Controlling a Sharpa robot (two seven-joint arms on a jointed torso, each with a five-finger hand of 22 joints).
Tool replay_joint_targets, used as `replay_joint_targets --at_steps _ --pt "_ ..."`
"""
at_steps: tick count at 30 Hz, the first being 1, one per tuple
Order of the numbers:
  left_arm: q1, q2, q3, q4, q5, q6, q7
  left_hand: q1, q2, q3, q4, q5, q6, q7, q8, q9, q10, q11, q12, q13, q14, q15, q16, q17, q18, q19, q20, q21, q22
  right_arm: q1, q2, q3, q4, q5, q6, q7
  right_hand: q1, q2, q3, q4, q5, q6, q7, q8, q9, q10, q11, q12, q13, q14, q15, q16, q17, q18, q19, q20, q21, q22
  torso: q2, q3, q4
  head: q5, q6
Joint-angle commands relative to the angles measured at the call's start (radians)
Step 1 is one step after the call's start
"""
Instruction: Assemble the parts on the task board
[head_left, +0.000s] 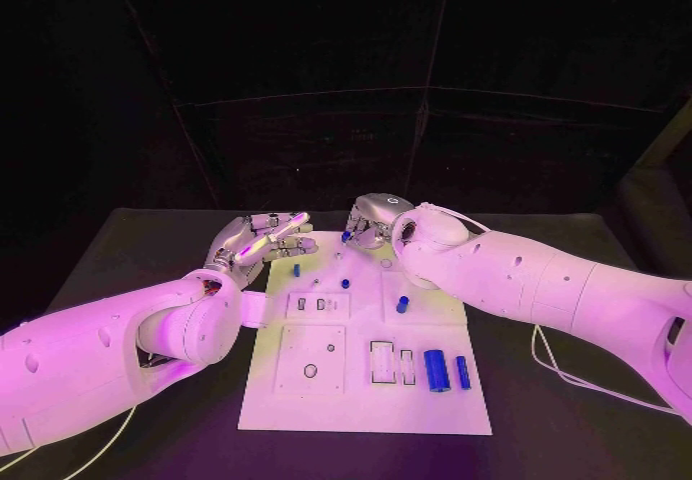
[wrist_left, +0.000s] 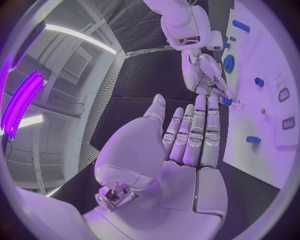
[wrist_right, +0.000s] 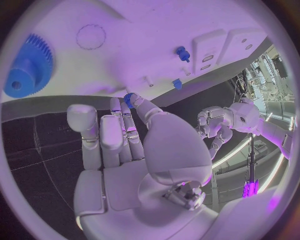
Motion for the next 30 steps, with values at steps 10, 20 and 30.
replay_joint_targets --at_steps 10,20,30 --pt "0.004 0.002 0.001 0.0 -0.006 0.01 0.0 0.008 0.001 -0.001 -0.006 0.005 -0.005 0.009 -0.004 -0.001 -0.008 0.002 -0.006 -0.001 -0.003 0.006 -0.005 0.001 0.012 0.006 0.001 -0.006 -0.001 0.003 0.02 0.0 -0.025 -0.007 0.029 -0.008 0.001 -0.014 0.005 0.006 -0.006 -0.005 0.007 -0.003 0.0 -0.004 0.006 -0.007 -0.002 0.027 -0.001 0.004 -0.002 -0.015 -0.003 0.003 0.005 -0.002 0.0 0.0001 -0.0001 -0.001 -0.003" --pt "0.004 0.002 0.001 -0.001 -0.006 0.011 -0.001 0.008 0.001 -0.001 -0.006 0.005 -0.005 0.009 -0.004 -0.001 -0.008 0.002 -0.006 -0.001 -0.003 0.006 -0.005 0.001 0.012 0.006 0.001 -0.006 -0.001 0.003 0.027 0.0 -0.031 -0.008 0.027 -0.014 -0.001 -0.028 0.008 0.014 -0.008 -0.014 0.01 -0.007 -0.002 -0.014 0.009 -0.009 -0.002 0.024 0.001 0.003 -0.006 -0.015 -0.008 0.005 0.005 -0.004 0.001 0.0005 -0.0011 0.003 -0.005" --pt "0.005 0.0 0.001 -0.001 -0.006 0.012 -0.003 0.007 0.001 0.0 -0.007 0.005 -0.007 0.009 -0.005 -0.001 -0.01 0.002 -0.007 -0.001 -0.006 0.007 -0.008 0.002 0.012 0.005 0.001 -0.009 -0.002 0.003 0.016 0.0 -0.019 -0.009 -0.013 -0.013 -0.031 -0.115 -0.062 0.073 -0.019 -0.266 0.061 -0.013 -0.013 -0.118 0.051 0.0 0.001 0.008 0.034 -0.018 -0.047 -0.002 -0.058 0.032 -0.041 -0.085 0.0 0.0014 -0.0009 0.002 -0.004"
